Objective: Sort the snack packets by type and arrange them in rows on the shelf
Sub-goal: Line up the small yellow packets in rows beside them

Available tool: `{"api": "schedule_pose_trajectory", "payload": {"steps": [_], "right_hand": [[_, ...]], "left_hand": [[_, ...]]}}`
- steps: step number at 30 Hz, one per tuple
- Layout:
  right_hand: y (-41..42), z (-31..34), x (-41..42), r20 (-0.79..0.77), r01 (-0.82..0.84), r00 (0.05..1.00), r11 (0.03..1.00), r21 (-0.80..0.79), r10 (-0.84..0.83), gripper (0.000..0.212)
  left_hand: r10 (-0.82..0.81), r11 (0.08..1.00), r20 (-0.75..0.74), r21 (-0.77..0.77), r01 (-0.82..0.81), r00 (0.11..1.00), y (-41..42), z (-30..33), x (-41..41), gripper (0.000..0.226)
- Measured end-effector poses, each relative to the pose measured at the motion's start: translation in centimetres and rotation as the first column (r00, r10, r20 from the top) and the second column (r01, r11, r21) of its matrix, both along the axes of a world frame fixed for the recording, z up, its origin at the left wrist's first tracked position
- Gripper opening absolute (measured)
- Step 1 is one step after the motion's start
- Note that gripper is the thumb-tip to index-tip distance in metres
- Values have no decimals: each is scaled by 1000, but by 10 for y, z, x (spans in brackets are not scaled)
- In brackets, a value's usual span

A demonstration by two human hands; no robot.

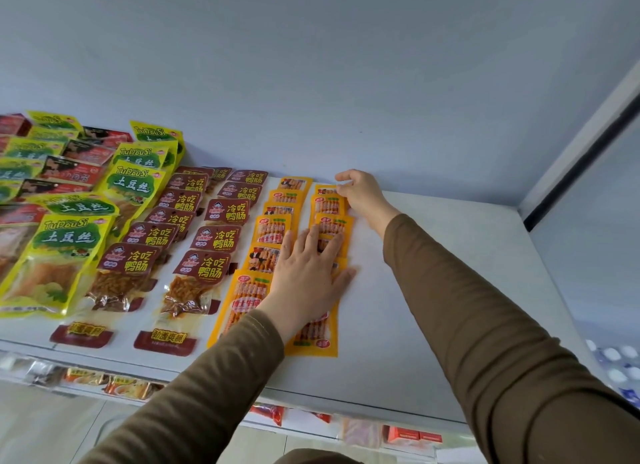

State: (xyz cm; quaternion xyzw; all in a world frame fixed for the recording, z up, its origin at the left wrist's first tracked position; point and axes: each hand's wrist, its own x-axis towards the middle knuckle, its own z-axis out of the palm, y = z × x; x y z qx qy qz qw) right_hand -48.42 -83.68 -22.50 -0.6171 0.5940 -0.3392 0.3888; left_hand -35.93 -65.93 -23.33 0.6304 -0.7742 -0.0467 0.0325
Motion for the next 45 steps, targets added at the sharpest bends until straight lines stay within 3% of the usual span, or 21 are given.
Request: {"api": "schedule_pose_trajectory", "payload": {"steps": [6,16,20,25,29,37,45], "right_hand": [[-3,0,7,26,97,995,992,-86,-95,21],[5,-3,0,87,199,978,976,-85,-191,33],[37,-13,-12,250,270,934,962,-33,-253,40],[73,-20,9,422,170,892,985,13,-160,47],[74,-14,15,422,113,900,993,21,-111,50],[72,-6,22,424,125,896,992,36,-128,47],[97,-12,-11,542,278,791,956,94,-284,40]], "left_hand": [[-22,1000,-6,9,22,1000,-1,0,3,72],[-25,1000,-50,-14,25,998,0,2,6,74],[73,996,-87,-37,-76,994,-1,2,12,87],[61,998,-55,10,-60,997,-5,-4,12,83],[61,998,-53,21,-60,997,-5,-6,13,80],[62,998,-43,22,-61,997,-4,-5,15,80],[81,992,-135,-89,-94,988,11,17,47,89]]}}
